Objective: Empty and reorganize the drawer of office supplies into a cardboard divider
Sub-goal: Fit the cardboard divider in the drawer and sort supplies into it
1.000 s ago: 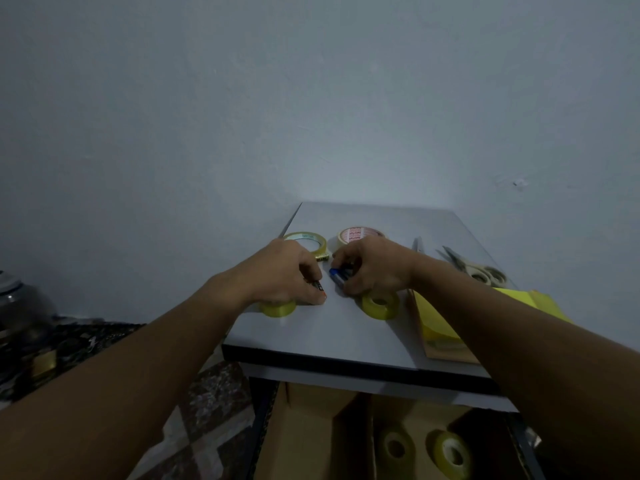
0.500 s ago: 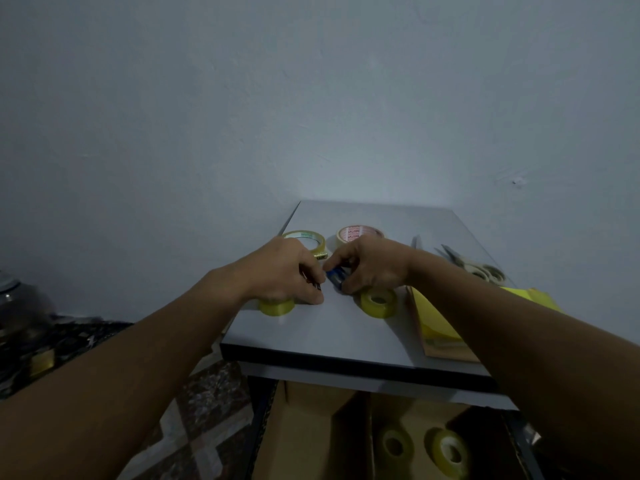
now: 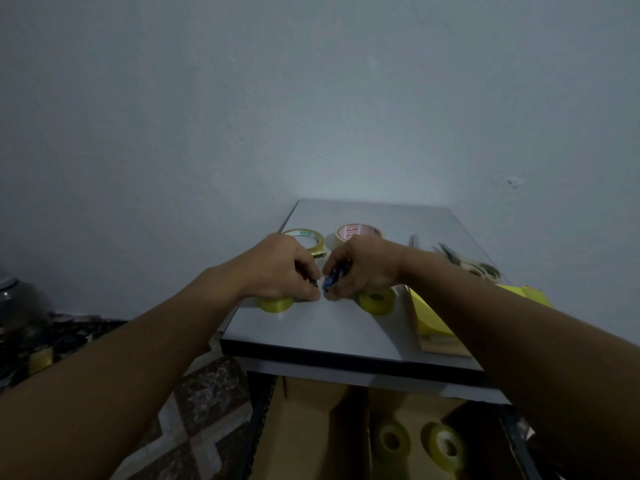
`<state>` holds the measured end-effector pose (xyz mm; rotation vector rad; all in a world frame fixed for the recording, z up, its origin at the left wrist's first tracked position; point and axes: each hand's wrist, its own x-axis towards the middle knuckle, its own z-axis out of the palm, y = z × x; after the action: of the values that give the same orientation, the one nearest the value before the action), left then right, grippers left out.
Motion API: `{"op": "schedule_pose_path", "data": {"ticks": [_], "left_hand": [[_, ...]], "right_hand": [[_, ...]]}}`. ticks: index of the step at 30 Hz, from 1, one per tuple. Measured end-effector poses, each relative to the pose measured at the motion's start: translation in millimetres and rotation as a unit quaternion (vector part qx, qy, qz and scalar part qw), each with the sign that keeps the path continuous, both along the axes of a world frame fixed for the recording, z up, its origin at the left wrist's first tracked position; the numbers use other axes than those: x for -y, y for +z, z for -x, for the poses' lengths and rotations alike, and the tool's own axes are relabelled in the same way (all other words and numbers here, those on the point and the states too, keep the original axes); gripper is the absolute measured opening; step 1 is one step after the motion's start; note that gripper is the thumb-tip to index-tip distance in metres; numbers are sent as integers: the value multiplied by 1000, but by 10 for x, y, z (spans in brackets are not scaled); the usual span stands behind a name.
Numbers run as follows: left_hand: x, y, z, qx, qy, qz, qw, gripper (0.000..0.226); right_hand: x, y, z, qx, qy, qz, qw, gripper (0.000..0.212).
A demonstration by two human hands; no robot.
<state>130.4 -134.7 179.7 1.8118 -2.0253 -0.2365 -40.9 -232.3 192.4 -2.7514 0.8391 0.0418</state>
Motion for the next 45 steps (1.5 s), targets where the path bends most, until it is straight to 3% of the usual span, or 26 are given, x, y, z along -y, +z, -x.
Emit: {"op": "schedule_pose_path", "data": {"ticks": [19,24,28,32,40,45], "left_hand": [[-660,153,-122,-133,19,75,988,23],[-1019,140,-53,-184,31,59,981,24],[-1402,-12,149,-214,24,25,976,26],[-1739,-314,472,-169,-32,-53,984,27],[-2039,-1082,1046,29,-142,-179,973,37],[-2063,-1388,1181,105,-170,-161,966,20]], "right_hand": [[-249,10,-36,16,-32,65,997,39],[-466,185,55,78,-45,118,989,31],[-801,296,298,149,-52,77,985,31],[-1224,289,592,218,-64,70,971,30],[-1838,30,1125,304,-101,-2,947,23],[-2097,-165,1381,317,-99,-29,943,26]]}}
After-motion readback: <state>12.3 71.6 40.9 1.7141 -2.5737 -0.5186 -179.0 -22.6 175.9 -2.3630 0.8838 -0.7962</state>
